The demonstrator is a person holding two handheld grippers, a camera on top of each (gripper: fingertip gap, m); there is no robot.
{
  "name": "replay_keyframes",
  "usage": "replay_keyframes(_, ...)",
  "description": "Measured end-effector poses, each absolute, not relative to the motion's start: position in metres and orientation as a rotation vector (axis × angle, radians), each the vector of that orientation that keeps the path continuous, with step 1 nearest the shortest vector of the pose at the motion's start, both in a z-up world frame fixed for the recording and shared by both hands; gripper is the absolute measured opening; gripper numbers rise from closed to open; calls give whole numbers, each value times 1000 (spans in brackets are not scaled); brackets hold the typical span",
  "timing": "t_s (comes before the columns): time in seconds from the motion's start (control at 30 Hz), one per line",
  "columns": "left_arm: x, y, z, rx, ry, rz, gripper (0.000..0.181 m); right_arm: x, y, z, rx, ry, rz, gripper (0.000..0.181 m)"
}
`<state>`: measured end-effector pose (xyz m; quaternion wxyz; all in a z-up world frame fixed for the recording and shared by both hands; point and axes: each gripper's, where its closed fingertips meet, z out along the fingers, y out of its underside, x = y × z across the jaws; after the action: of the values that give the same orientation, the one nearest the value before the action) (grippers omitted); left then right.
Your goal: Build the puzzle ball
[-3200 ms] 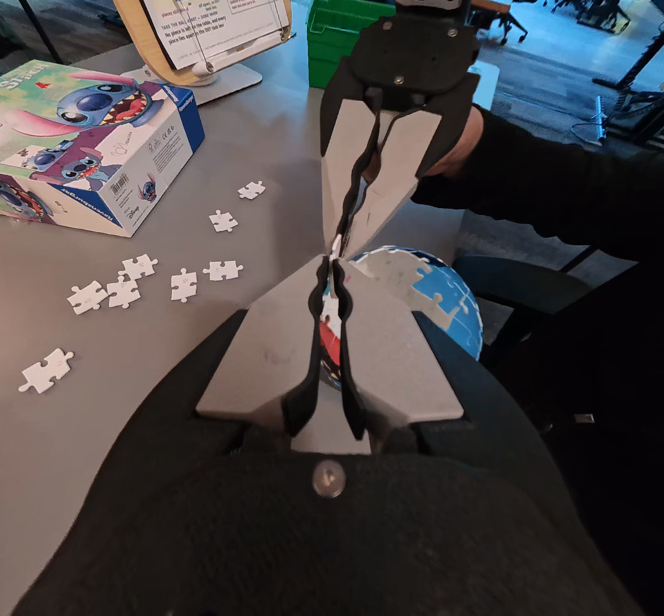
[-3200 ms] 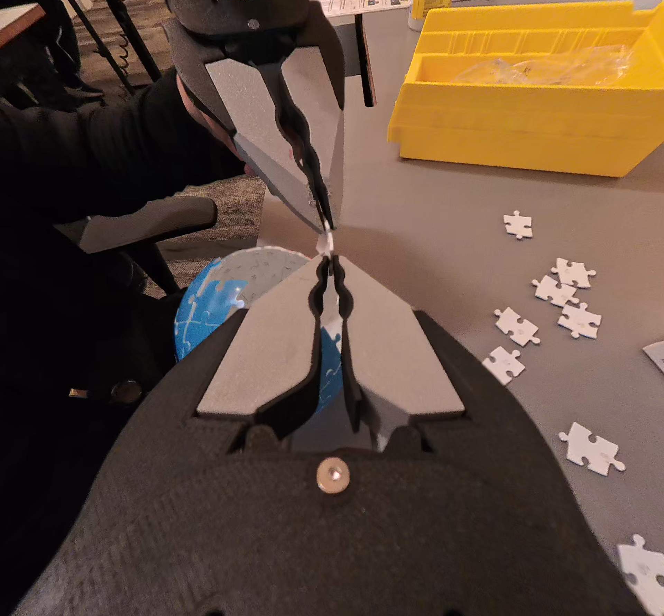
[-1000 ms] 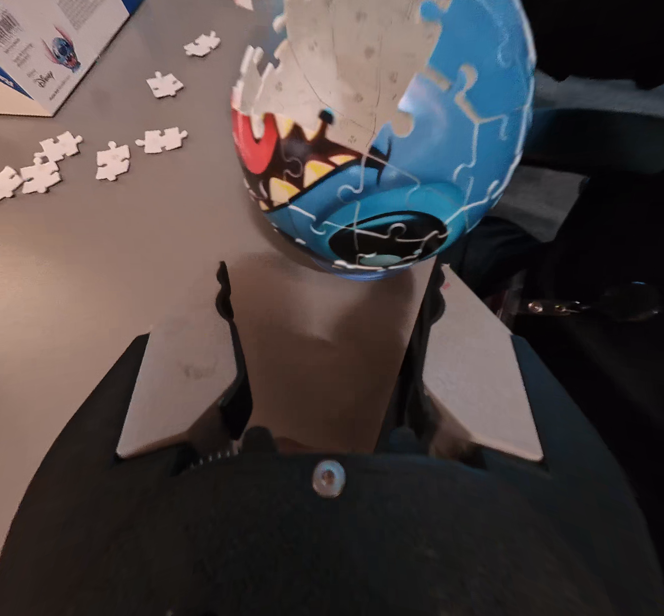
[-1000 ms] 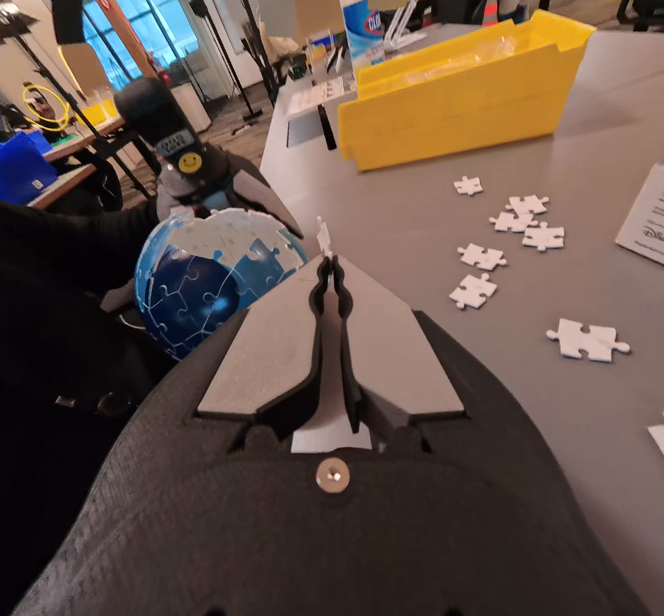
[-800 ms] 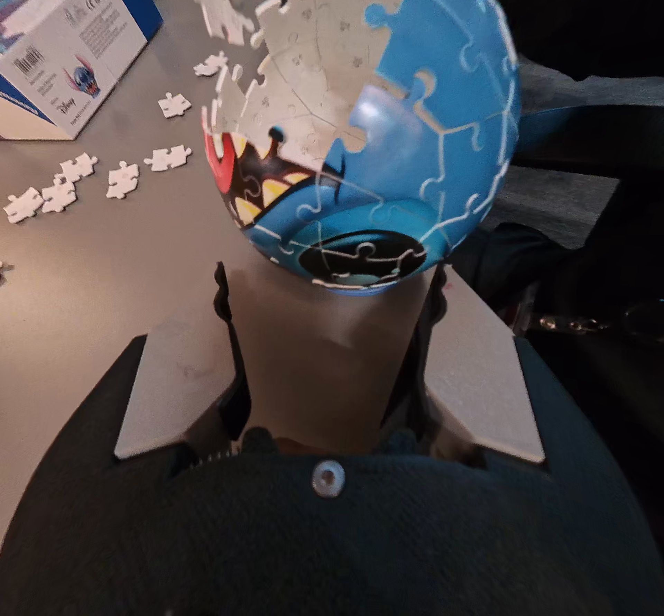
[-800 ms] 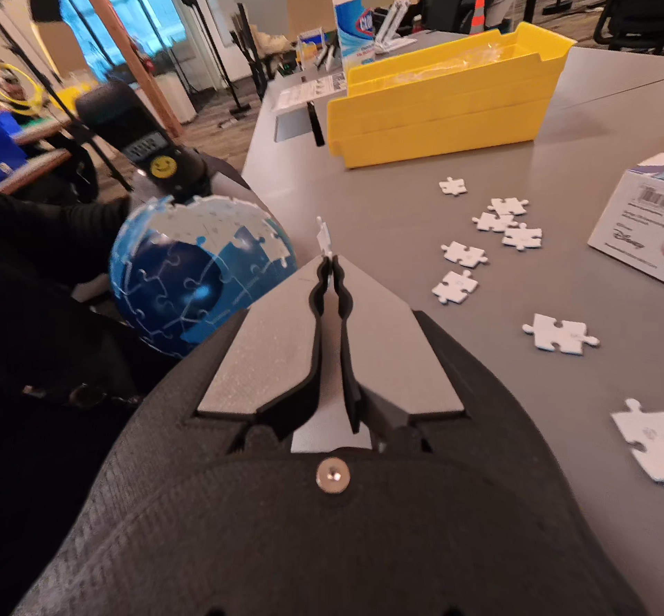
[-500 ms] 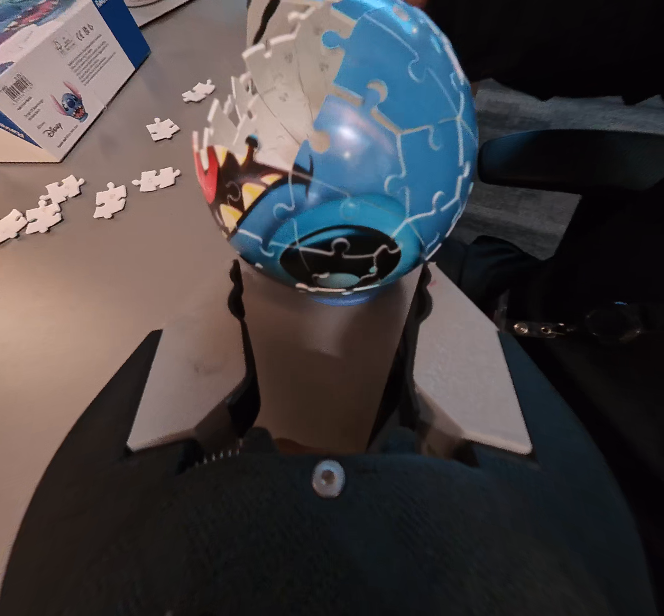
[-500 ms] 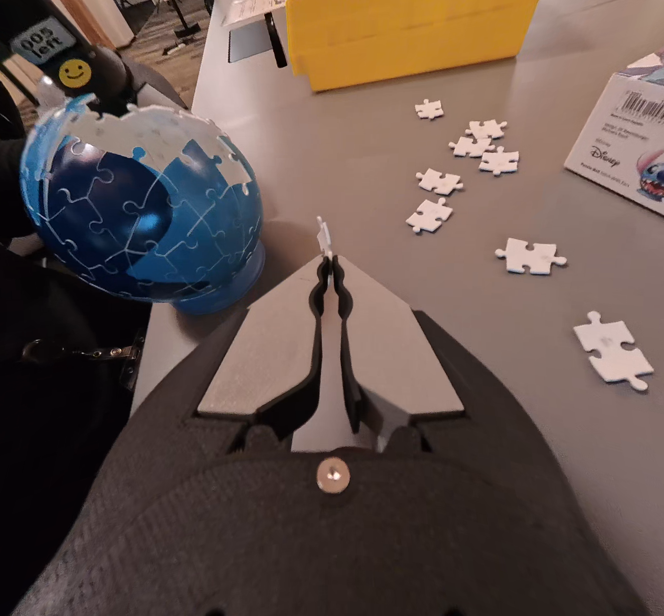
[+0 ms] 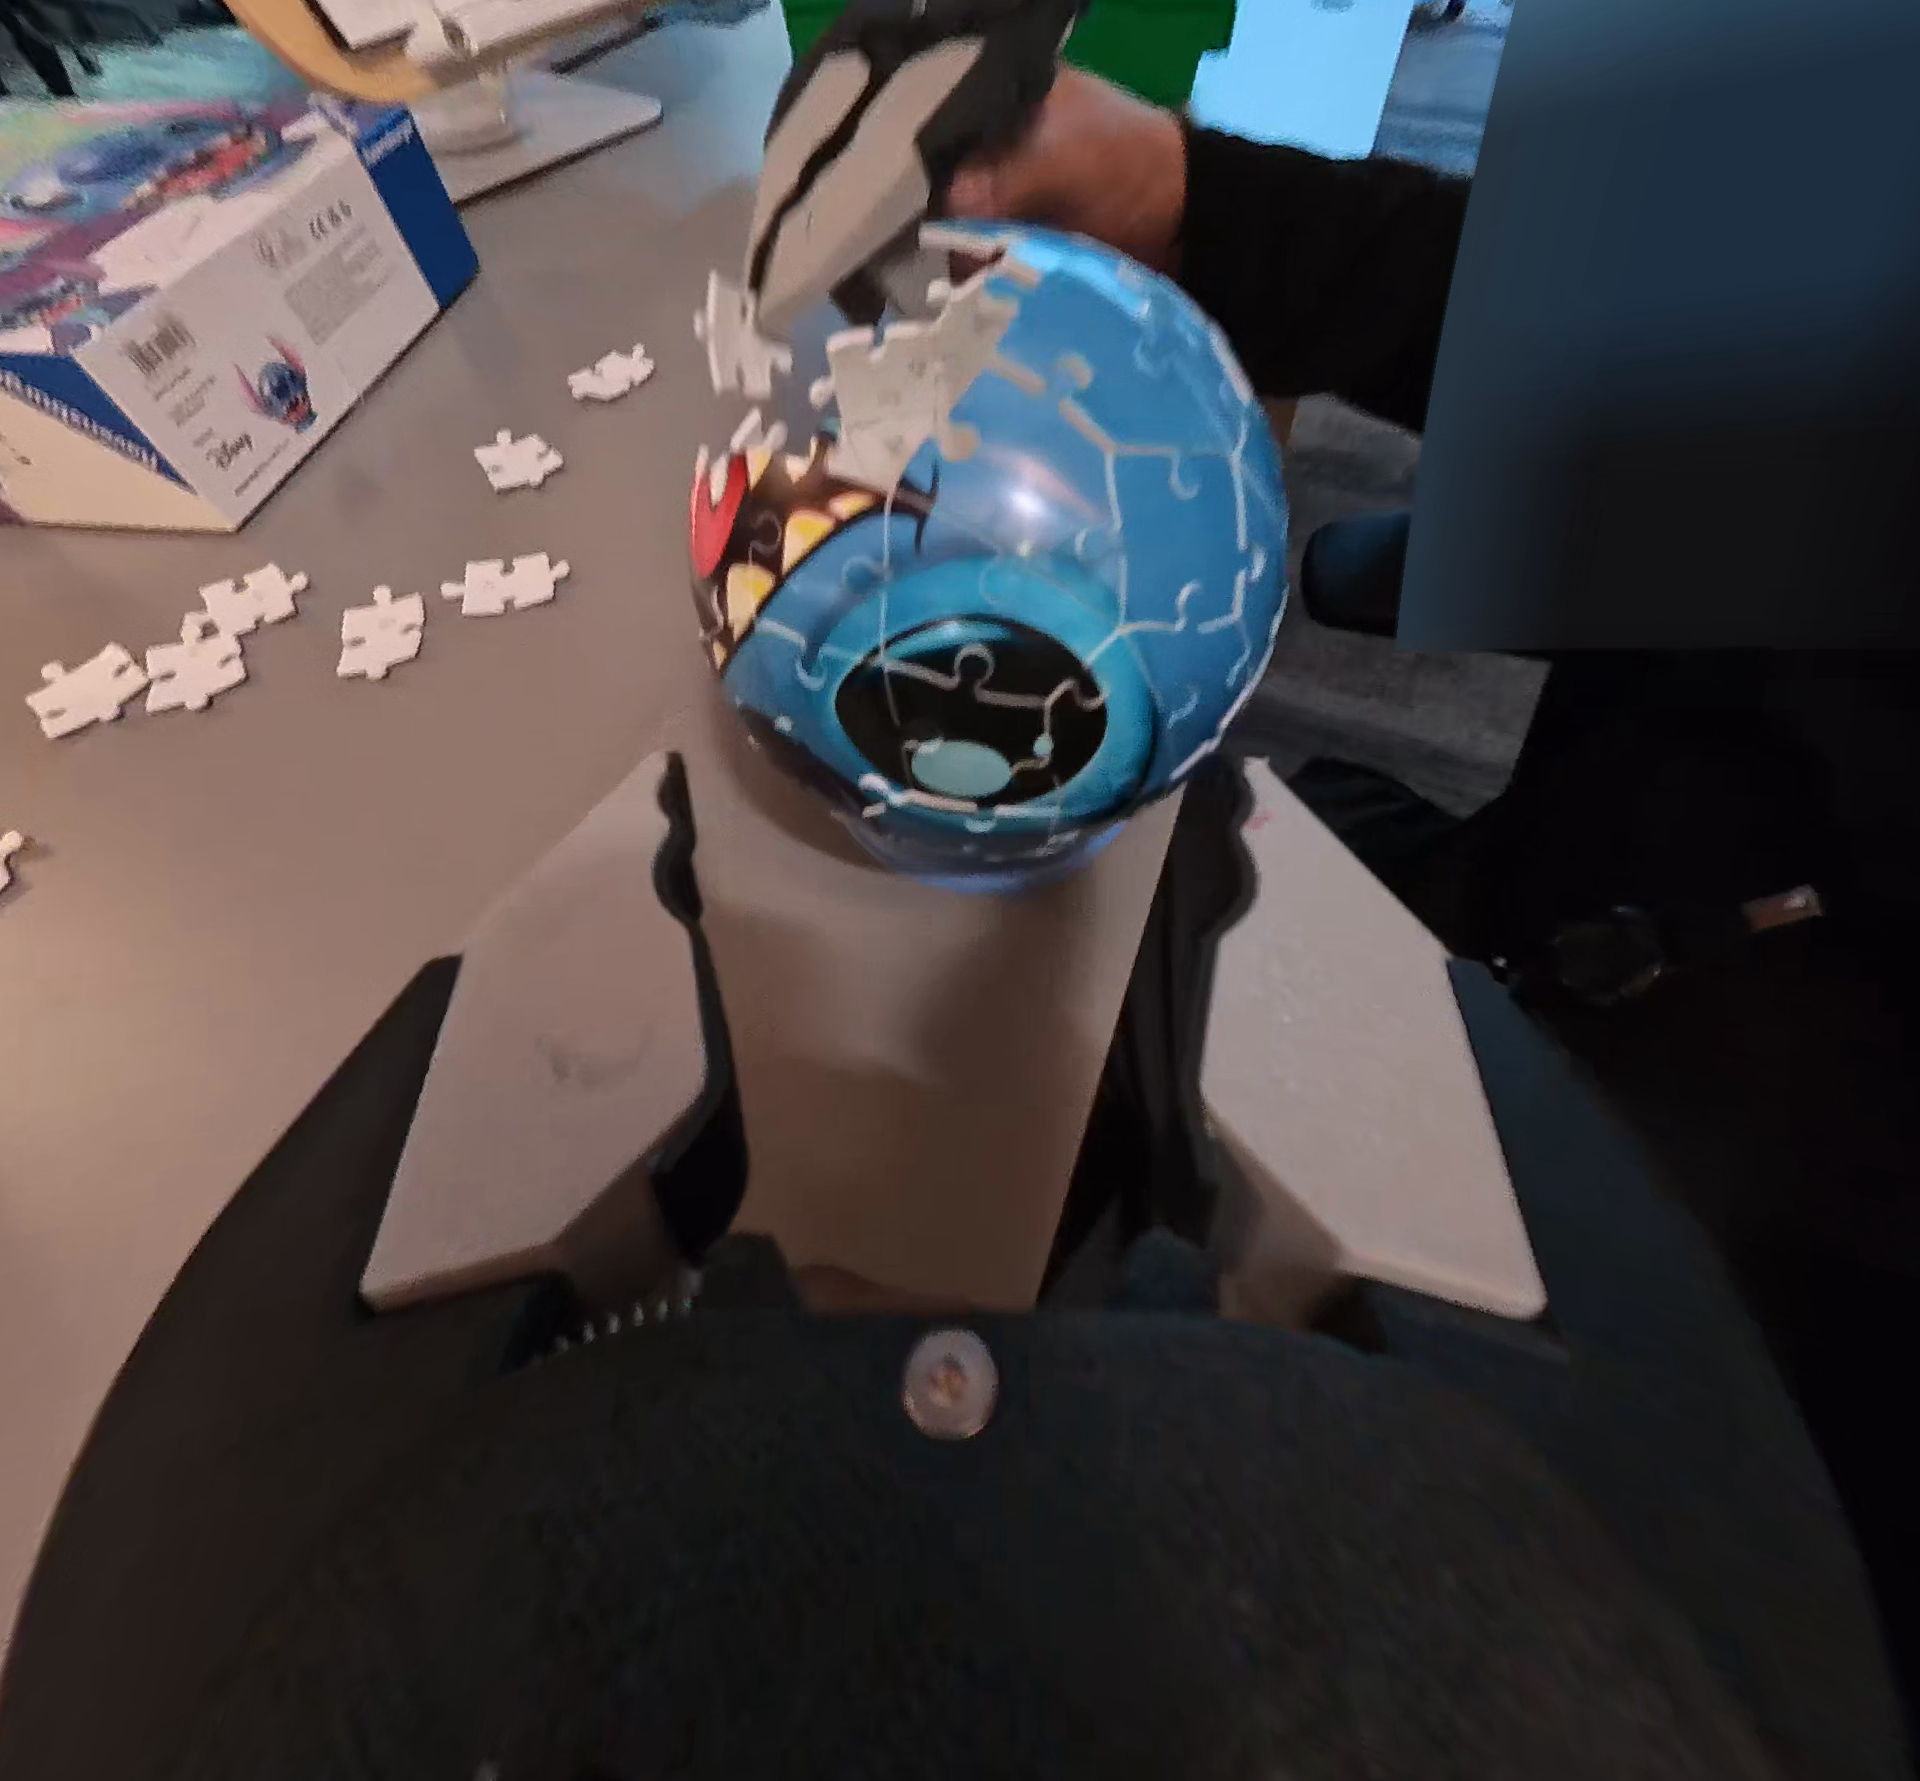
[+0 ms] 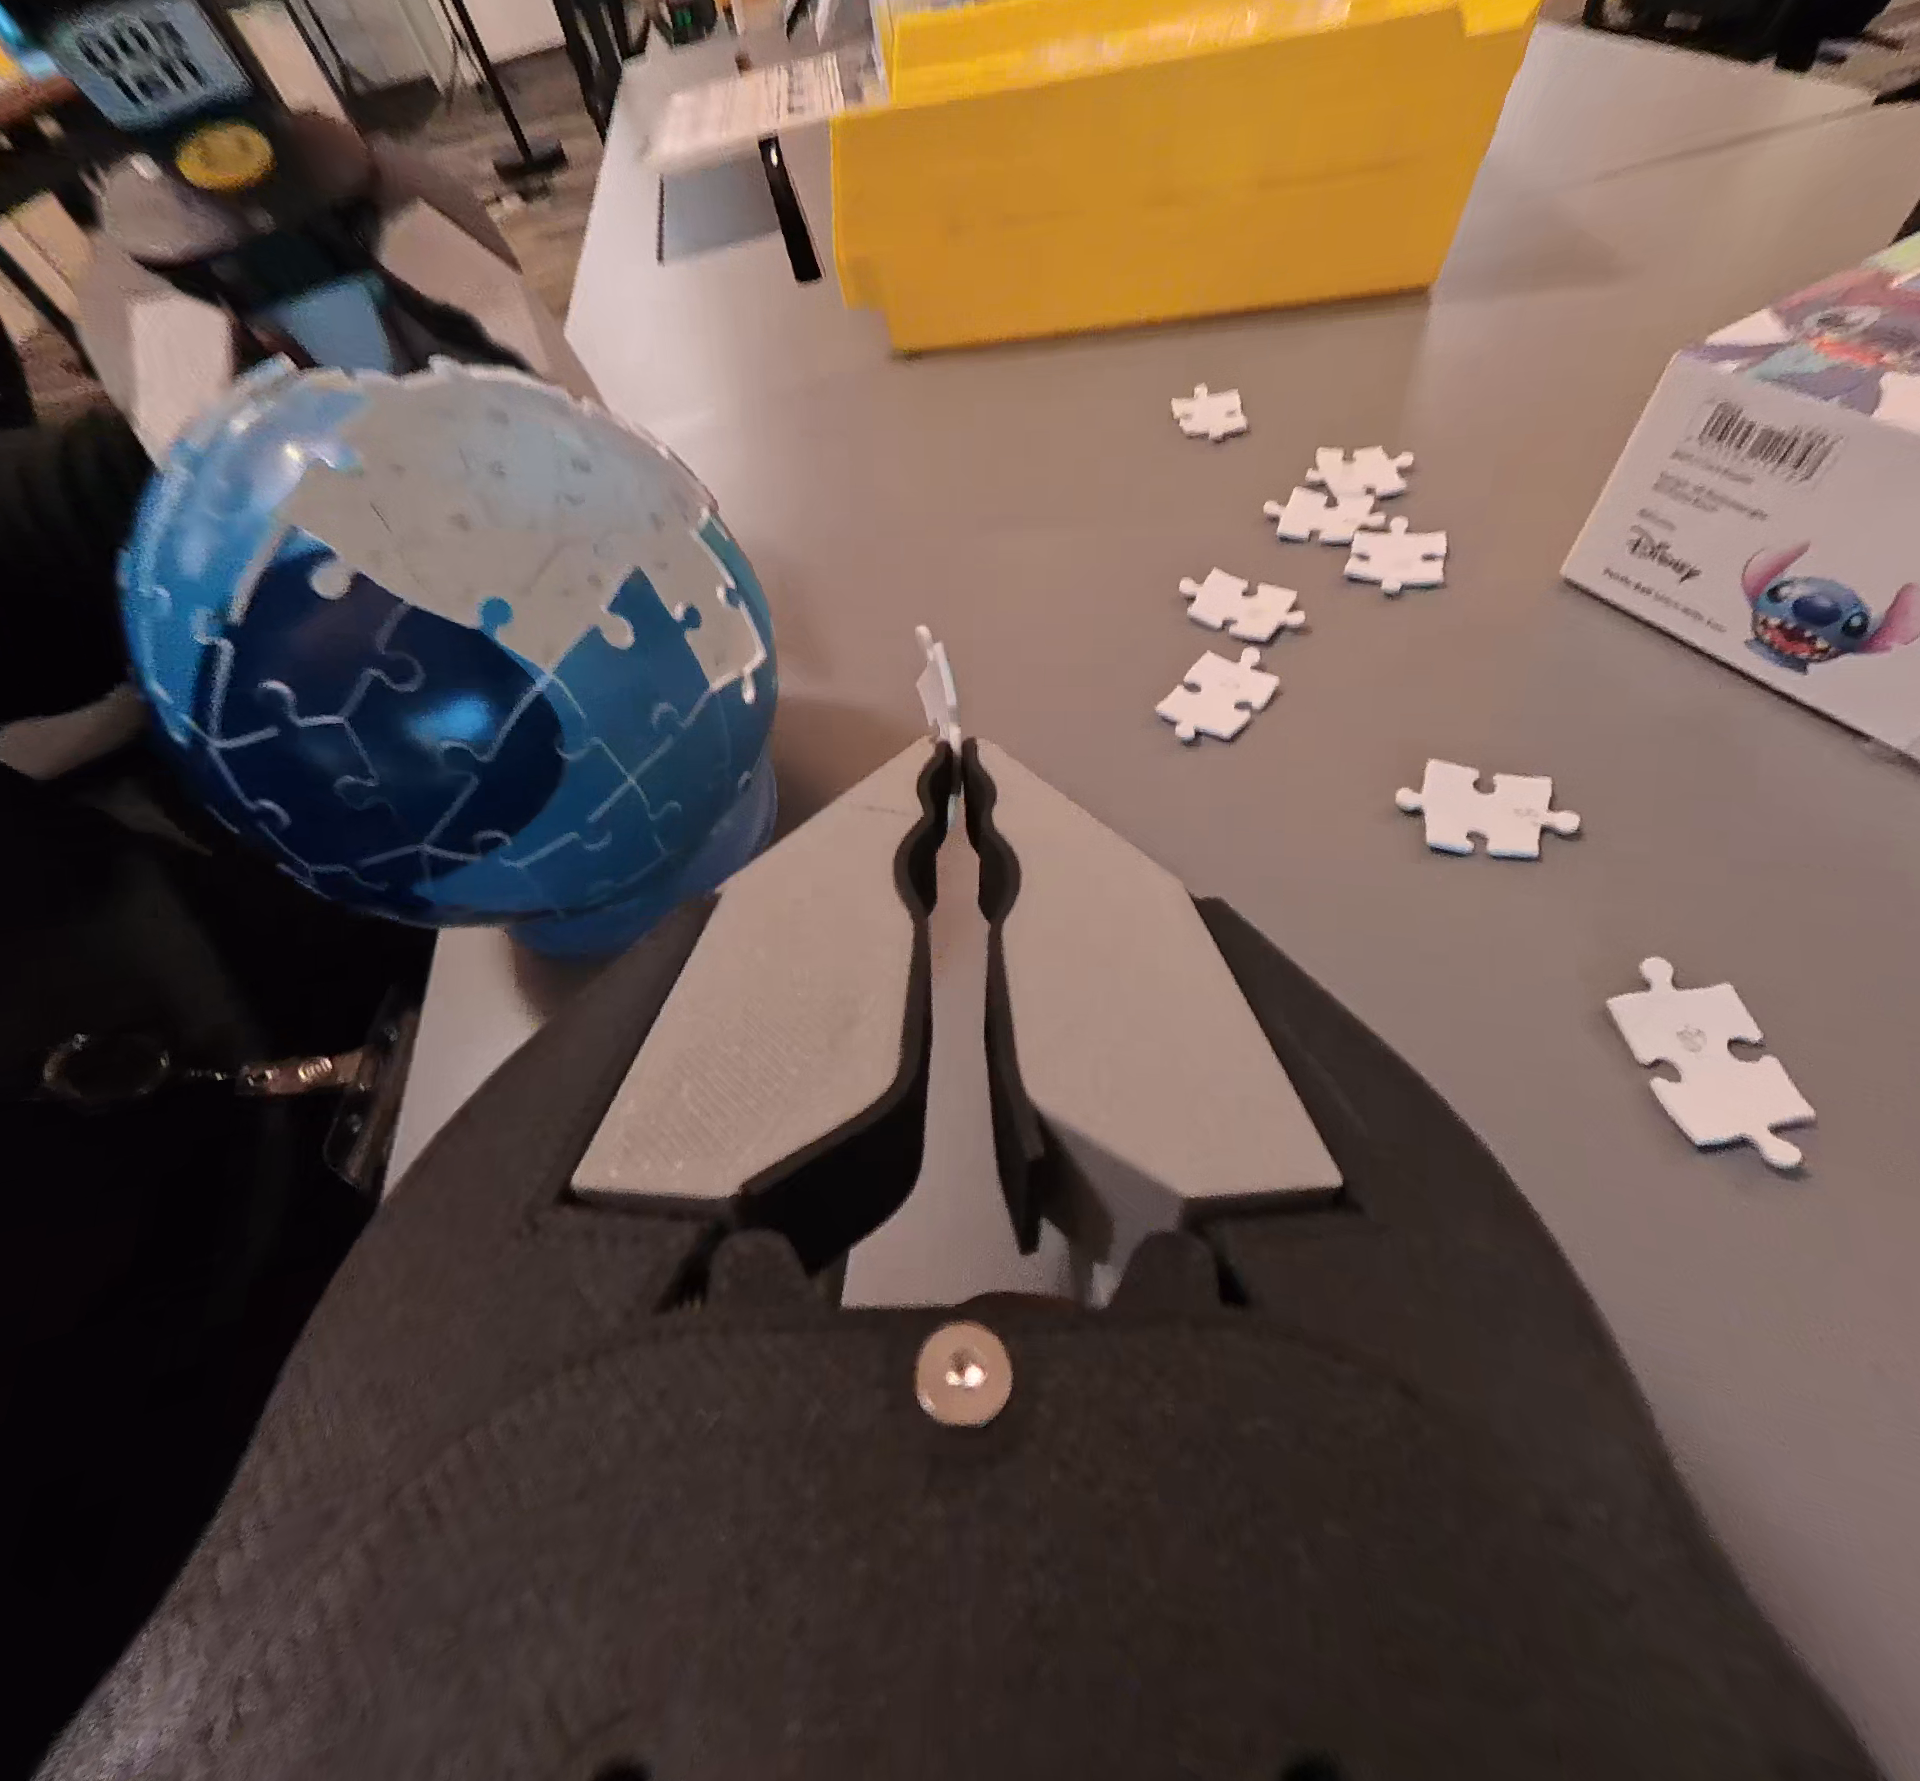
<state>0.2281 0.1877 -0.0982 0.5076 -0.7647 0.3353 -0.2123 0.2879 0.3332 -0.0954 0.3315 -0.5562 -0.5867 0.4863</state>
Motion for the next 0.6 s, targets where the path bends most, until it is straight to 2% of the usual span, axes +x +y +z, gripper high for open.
replay_keyframes(0.17,230,190,-115,-1875,799,-510,106,284,321,-74,-1377,-1462,1430,0)
replay_keyframes(0.33,242,204,-116,-1861,894,-433,113,279,314,-78,-1375,-1498,1415,0)
replay_keyframes(0.6,252,208,-115,-1857,1042,-436,108,283,316,-78,-1389,-1478,1437,0)
